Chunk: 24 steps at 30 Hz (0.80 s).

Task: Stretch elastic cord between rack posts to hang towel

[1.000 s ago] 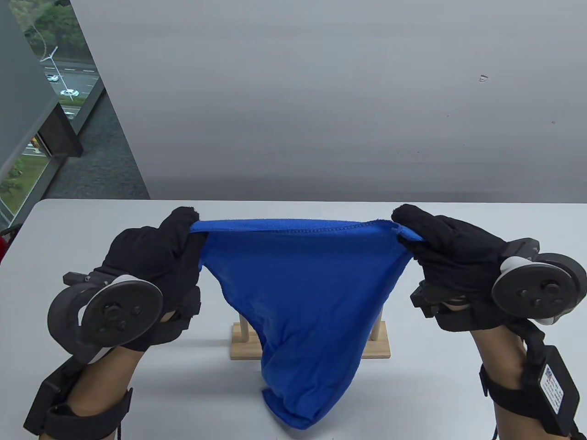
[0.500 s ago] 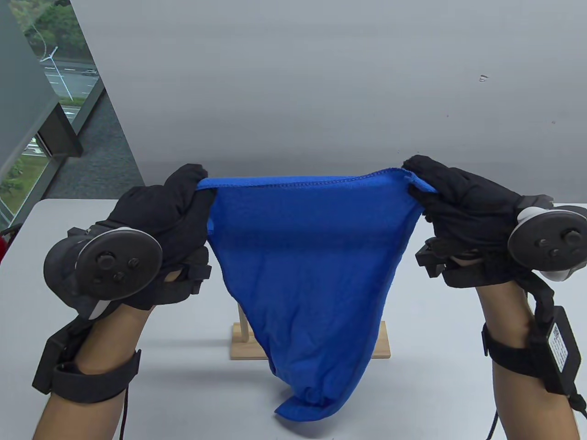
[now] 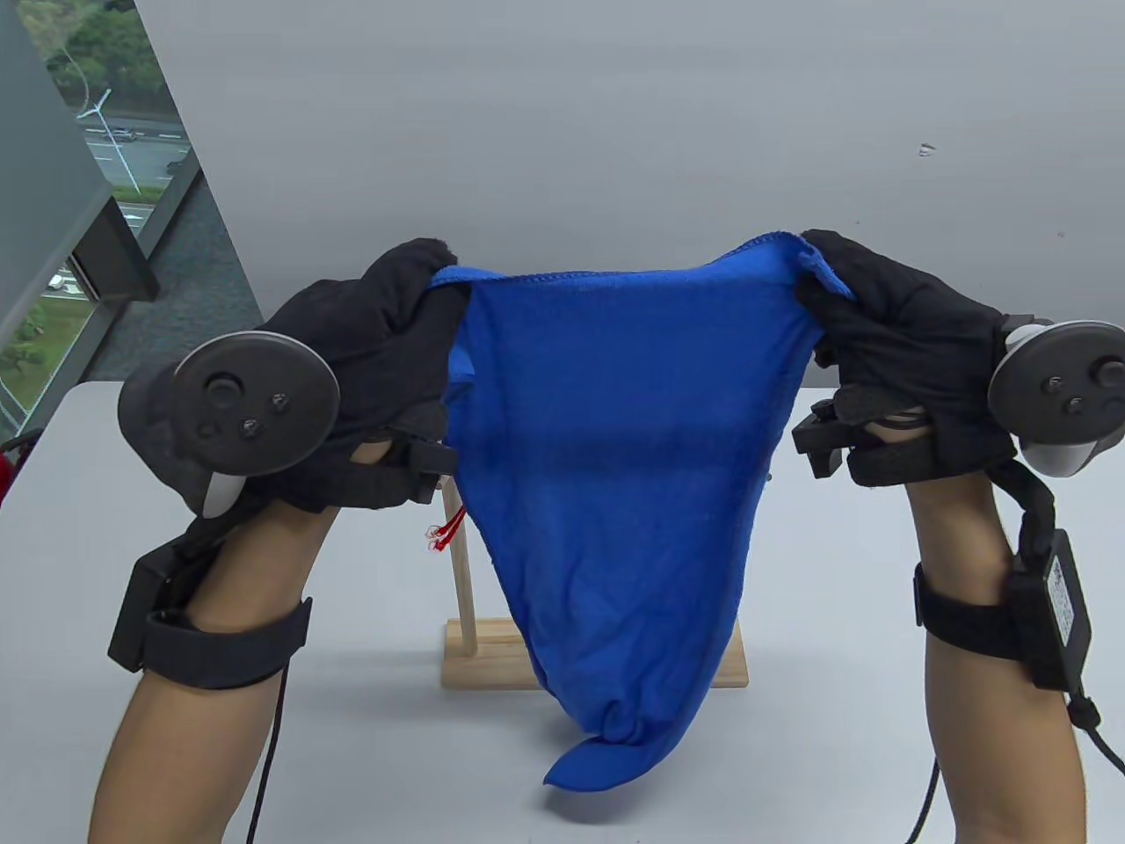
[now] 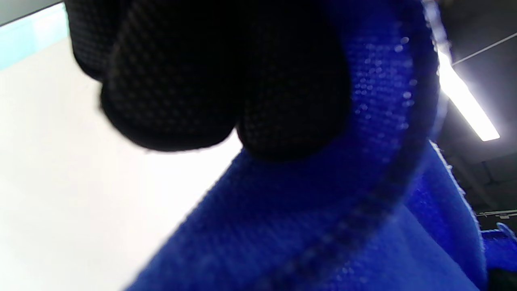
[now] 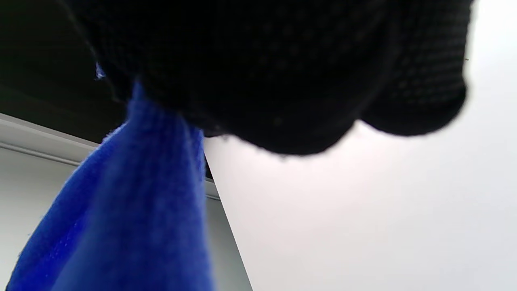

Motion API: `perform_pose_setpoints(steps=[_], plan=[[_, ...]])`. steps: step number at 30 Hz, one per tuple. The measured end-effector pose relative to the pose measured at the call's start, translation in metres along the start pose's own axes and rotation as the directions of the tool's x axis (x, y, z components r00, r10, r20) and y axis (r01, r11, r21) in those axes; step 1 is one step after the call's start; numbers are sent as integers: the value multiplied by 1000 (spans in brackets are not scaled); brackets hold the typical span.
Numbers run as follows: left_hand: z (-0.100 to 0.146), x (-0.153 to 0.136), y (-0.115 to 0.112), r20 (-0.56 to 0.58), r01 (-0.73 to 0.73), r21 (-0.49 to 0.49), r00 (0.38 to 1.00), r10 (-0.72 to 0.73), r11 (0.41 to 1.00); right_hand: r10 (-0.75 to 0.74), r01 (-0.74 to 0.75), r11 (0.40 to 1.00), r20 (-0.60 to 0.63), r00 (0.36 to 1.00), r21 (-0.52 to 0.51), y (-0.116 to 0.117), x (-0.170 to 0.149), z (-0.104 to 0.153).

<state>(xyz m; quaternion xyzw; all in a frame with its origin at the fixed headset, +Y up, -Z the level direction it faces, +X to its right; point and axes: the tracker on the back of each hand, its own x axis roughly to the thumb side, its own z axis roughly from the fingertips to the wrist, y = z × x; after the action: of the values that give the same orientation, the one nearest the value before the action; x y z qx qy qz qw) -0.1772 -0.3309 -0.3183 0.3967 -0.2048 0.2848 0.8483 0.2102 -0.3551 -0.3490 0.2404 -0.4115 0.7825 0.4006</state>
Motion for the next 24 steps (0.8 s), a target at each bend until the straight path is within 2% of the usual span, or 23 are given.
perform_pose_setpoints(steps=[7,13,24], plan=[[-17,-17,-12,-46,-19,-26,999,18,999,-56,57,998,-57,997,16,9,-11,-11],[-22,-46,-26,-94,-58,-60,994,53,996,-83,86,996,-107,991,28,22,-26,-16],[-10,-108,-64,-206,-90,-178,977,53,980,-40,68,989,-208,977,133,58,-66,-14]])
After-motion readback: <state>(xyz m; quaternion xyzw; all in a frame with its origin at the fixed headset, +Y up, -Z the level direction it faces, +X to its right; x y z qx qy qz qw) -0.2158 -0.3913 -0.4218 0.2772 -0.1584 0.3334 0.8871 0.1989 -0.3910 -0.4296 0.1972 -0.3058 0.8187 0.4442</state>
